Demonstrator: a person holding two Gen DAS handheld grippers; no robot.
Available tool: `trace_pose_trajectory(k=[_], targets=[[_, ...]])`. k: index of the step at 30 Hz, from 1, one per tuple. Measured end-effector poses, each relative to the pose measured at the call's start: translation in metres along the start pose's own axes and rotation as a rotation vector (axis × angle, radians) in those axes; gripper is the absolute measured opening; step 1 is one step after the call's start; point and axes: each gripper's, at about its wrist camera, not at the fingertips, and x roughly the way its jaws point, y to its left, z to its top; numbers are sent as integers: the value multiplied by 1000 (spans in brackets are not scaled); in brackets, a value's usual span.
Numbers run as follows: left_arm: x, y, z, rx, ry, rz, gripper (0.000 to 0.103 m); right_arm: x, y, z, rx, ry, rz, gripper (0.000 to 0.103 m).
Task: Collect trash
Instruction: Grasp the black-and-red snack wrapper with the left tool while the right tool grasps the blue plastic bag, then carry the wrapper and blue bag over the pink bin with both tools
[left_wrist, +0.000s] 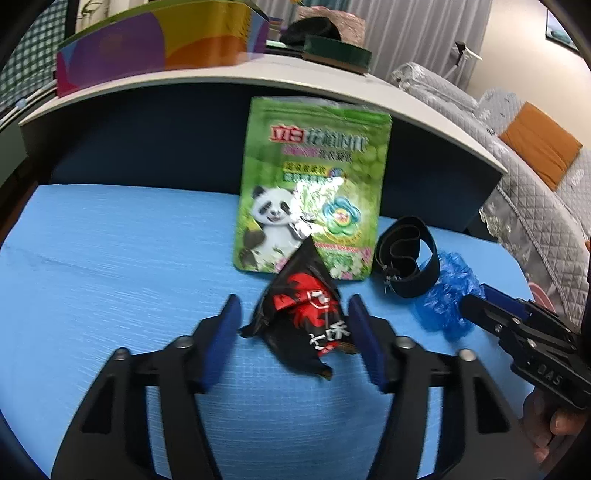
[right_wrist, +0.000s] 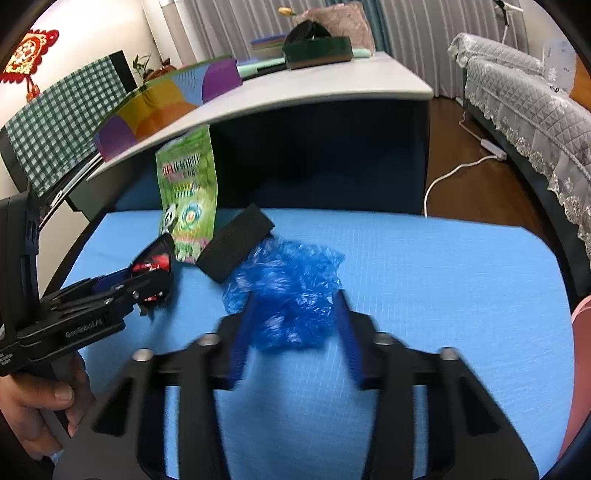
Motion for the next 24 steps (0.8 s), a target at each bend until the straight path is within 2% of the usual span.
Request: trace_pose_trajectory(k=[3,4,7,8,9,17,24], targets=[[0,-2,-2,8,2,-10,52,-5,1,-6,-20,4,-5,10],[0,-3,-3,9,2,-13,51,-8,2,-8,-28,2,-16,9],[-3,-4,-6,18,-2,-13,50,-18,1,-13,-36,1,-34,6],[-5,-4,-8,23,-3,-14,43,-22,0,-15,-37,-1,-44,6],[-5,-5,-7,26,-3,-13,43,-28,-2,-16,-36,-5,-54,6],[-27,-8,-15,40,-28,-14,42,-70,-10,-28,-16,-34,-94,5],[-58,-16,-19,68,-81,-20,42,-109,-14,-40,16,-75,-122,5]])
